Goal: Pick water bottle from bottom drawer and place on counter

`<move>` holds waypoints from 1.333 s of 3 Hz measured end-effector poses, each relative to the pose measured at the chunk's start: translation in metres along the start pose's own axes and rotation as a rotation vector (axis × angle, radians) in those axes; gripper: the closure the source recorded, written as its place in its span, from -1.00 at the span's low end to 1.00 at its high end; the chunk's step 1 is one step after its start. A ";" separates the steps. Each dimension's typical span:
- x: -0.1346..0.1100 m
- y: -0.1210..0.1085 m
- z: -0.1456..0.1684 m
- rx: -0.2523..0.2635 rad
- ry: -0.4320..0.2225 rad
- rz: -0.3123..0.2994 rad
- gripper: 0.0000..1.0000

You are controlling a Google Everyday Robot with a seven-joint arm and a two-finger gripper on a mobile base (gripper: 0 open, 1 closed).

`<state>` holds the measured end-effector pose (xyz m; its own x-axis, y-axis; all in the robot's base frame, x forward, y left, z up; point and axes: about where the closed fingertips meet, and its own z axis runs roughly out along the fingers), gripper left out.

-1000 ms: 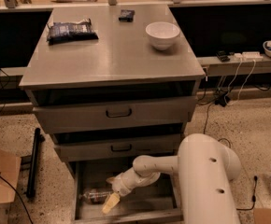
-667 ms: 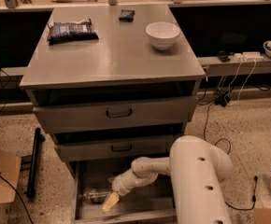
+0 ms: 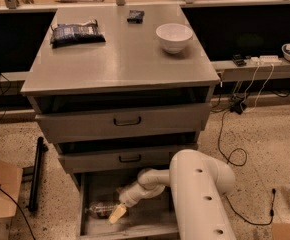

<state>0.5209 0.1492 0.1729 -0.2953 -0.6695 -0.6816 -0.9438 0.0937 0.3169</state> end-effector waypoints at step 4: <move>0.029 -0.012 0.043 -0.030 0.062 0.066 0.18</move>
Offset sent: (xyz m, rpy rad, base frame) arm 0.0042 0.0074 -0.0666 -0.0776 0.0988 -0.0126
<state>0.5173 0.1601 0.1209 -0.3457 -0.7070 -0.6169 -0.9176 0.1172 0.3798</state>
